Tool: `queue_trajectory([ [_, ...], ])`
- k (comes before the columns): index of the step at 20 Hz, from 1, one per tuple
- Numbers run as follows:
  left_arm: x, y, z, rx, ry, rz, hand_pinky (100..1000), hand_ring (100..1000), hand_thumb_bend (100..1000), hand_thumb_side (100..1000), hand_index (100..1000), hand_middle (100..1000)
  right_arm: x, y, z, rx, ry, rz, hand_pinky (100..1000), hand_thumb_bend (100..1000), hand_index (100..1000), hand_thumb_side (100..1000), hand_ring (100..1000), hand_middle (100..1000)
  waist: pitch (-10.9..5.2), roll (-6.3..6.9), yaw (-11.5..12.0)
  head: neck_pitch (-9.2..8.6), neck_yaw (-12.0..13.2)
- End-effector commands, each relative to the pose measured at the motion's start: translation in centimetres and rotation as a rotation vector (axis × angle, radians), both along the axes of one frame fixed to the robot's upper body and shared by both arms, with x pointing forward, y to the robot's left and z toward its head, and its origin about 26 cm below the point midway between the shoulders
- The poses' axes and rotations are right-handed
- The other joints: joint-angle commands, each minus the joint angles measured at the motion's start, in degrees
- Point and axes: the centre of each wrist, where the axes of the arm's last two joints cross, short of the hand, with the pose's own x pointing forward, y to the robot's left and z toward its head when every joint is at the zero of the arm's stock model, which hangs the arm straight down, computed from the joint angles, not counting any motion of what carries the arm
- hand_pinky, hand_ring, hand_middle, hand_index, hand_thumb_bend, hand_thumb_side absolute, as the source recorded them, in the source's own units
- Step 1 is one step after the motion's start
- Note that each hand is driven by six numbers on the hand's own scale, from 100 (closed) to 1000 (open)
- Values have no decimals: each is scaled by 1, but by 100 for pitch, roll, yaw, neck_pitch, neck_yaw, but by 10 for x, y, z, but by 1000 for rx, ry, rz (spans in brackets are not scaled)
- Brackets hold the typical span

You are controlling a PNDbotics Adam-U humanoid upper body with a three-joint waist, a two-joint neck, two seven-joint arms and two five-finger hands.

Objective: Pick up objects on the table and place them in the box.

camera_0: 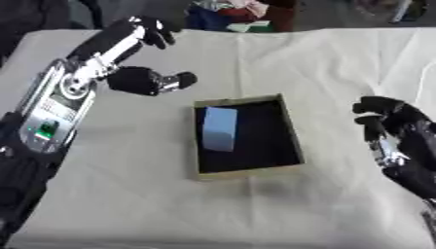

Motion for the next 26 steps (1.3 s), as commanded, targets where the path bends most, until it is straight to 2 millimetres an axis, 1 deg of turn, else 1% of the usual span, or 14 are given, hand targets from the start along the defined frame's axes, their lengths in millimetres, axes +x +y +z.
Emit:
queue_trajectory([
  [1, -7, 11, 10, -87, -65, 49, 783, 710, 603, 656, 880, 681, 0, -2, 5, -4, -23, -12, 730, 100, 818, 519, 812, 662, -87, -18, 30, -10, 4],
  [7, -11, 26, -9, -198, -43, 94, 782, 712, 600, 653, 877, 683, 0, -2, 5, -2, -22, -16, 730, 100, 824, 516, 811, 661, -88, -16, 48, 0, -17],
  [11, -12, 32, -18, -233, -32, 113, 784, 715, 600, 644, 879, 687, 0, -3, 6, -1, -24, -19, 730, 100, 825, 510, 811, 660, -85, -10, 81, 12, -23],
  [18, -12, 36, -30, -252, -13, 137, 783, 716, 596, 653, 879, 688, 0, -3, 6, -5, -23, -19, 729, 100, 826, 506, 811, 660, -84, -5, 82, 13, -37],
  [26, -12, 35, -35, -251, -1, 144, 785, 718, 597, 655, 880, 691, 0, -3, 7, -6, -26, -18, 729, 100, 826, 498, 811, 660, -68, -4, 96, 10, -41],
])
